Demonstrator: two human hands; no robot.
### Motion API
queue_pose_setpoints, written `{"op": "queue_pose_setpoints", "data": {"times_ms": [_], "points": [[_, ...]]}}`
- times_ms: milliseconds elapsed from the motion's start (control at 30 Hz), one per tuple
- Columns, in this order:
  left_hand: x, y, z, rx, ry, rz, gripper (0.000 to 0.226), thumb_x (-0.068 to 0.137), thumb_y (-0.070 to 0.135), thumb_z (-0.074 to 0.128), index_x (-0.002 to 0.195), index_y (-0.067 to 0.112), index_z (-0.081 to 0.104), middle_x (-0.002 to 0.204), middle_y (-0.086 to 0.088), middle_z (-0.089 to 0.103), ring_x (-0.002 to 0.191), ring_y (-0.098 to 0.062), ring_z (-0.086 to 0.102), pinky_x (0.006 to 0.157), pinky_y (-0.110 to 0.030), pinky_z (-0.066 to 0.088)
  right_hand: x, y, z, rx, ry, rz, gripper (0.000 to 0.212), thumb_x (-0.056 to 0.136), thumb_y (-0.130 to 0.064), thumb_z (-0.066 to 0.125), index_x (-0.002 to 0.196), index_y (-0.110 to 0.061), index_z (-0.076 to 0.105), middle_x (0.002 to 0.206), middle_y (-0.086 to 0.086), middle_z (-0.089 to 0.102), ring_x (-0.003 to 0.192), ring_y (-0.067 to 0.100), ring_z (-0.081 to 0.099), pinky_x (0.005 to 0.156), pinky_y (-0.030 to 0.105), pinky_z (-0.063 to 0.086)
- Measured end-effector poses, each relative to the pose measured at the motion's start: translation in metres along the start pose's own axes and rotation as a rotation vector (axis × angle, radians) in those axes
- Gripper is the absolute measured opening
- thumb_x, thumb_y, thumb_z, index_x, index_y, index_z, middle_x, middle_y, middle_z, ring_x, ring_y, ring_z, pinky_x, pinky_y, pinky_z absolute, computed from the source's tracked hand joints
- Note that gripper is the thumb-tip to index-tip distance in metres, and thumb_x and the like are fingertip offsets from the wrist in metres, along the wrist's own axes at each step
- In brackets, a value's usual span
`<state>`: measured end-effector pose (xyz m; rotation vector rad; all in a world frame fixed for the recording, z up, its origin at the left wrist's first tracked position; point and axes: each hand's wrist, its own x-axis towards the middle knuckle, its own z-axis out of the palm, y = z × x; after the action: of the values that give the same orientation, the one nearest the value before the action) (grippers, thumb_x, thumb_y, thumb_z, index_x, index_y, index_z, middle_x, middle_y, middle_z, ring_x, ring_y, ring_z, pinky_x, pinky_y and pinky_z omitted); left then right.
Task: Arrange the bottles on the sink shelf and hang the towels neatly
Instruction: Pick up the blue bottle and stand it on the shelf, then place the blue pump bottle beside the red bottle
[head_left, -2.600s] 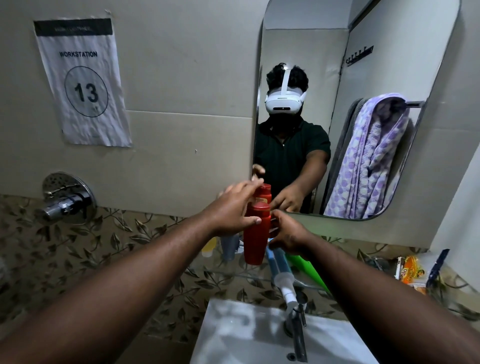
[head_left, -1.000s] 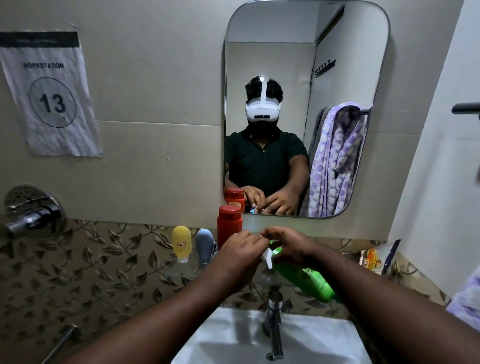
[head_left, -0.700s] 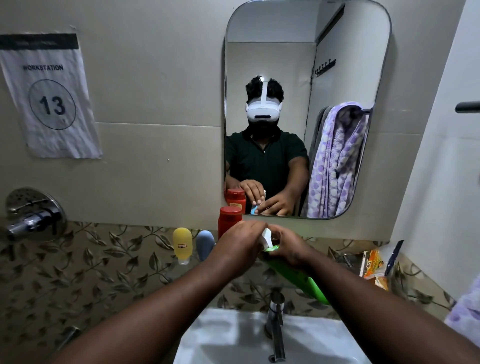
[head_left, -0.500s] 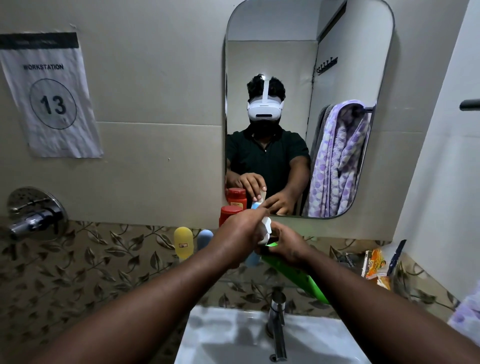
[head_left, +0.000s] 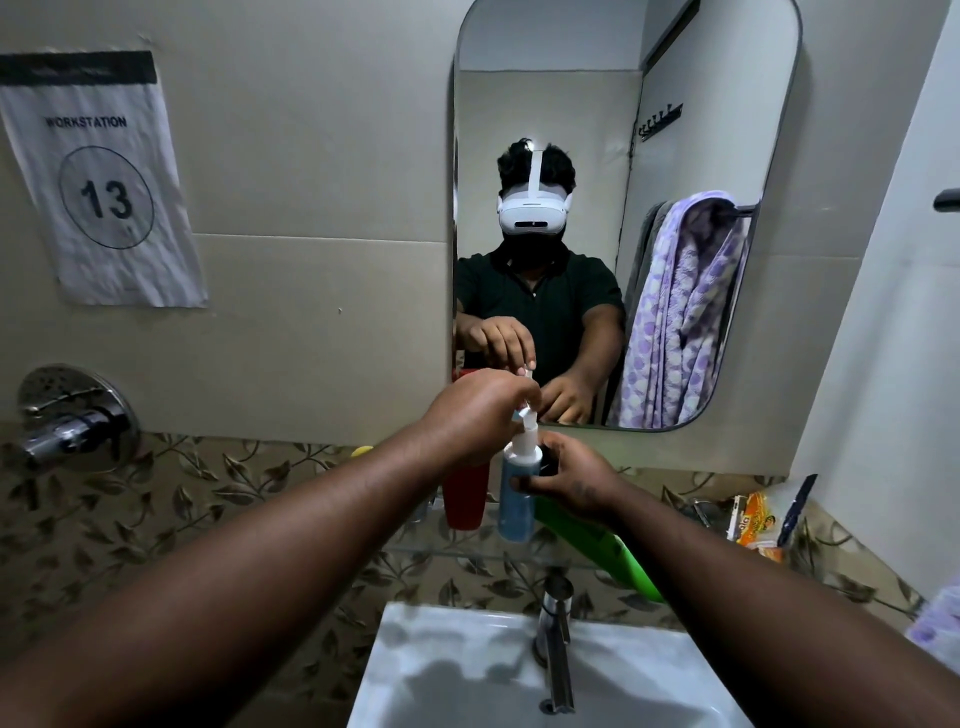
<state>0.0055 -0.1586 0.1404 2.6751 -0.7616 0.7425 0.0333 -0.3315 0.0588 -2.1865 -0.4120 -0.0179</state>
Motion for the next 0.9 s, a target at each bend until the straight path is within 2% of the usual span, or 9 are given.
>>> {"op": "queue_pose_setpoints", "data": {"times_ms": [100, 233, 400, 600, 800, 900], "points": [[0.005, -0.003, -0.001, 0.036, -0.013, 0.006, 0.020, 0.091, 0.024, 0.074, 0.110, 0.030, 0.069, 0.109, 0.004, 0.071, 0.101, -0.019, 0.063, 0.074, -0.035, 0.051, 0.002, -0.001, 0.001, -0.004, 0.005, 0.007, 0.048, 0.075, -0.024, 0.087, 0.117, -0.025, 0.065, 0.113, -0.004, 0.074, 0.106, 0.014, 0.069, 0.096, 0.047, 0.058], [0.012, -0.009, -0.005, 0.003, -0.084, -0.001, 0.022, 0.089, 0.023, 0.076, 0.109, 0.030, 0.070, 0.107, 0.008, 0.071, 0.098, -0.014, 0.063, 0.074, -0.034, 0.053, 0.003, -0.004, 0.002, -0.006, -0.001, 0.035, 0.045, 0.076, -0.019, 0.087, 0.110, -0.033, 0.061, 0.118, -0.002, 0.072, 0.111, 0.017, 0.068, 0.099, 0.047, 0.056], [0.020, -0.014, -0.009, -0.035, -0.173, 0.027, 0.027, 0.089, 0.021, 0.078, 0.114, 0.028, 0.073, 0.110, 0.009, 0.072, 0.093, -0.005, 0.058, 0.075, -0.026, 0.050, 0.002, -0.006, 0.002, -0.033, 0.002, 0.068, 0.058, 0.077, -0.021, 0.086, 0.128, -0.026, 0.058, 0.126, -0.002, 0.069, 0.115, 0.018, 0.066, 0.099, 0.047, 0.056], [0.025, -0.019, -0.008, -0.059, -0.197, 0.042, 0.028, 0.090, 0.017, 0.077, 0.117, 0.023, 0.074, 0.113, 0.006, 0.072, 0.092, -0.004, 0.057, 0.073, -0.020, 0.044, 0.001, -0.008, 0.003, -0.059, 0.028, 0.071, 0.063, 0.078, -0.020, 0.085, 0.134, -0.023, 0.055, 0.129, -0.001, 0.068, 0.117, 0.018, 0.065, 0.101, 0.046, 0.055], [0.025, -0.022, -0.006, -0.076, -0.203, 0.043, 0.030, 0.089, 0.016, 0.077, 0.118, 0.023, 0.073, 0.113, 0.005, 0.072, 0.096, -0.006, 0.060, 0.077, -0.023, 0.049, 0.000, -0.013, 0.002, -0.076, 0.016, 0.082, 0.063, 0.082, -0.018, 0.082, 0.137, -0.021, 0.052, 0.133, 0.002, 0.065, 0.122, 0.020, 0.062, 0.102, 0.044, 0.054], [0.025, -0.023, -0.005, -0.080, -0.205, 0.042, 0.031, 0.090, 0.015, 0.077, 0.119, 0.023, 0.073, 0.113, 0.006, 0.071, 0.097, -0.007, 0.061, 0.078, -0.023, 0.050, -0.002, -0.012, 0.001, -0.101, 0.019, 0.088, 0.071, 0.078, -0.019, 0.085, 0.140, -0.022, 0.050, 0.135, 0.000, 0.064, 0.123, 0.019, 0.061, 0.102, 0.042, 0.053]]}}
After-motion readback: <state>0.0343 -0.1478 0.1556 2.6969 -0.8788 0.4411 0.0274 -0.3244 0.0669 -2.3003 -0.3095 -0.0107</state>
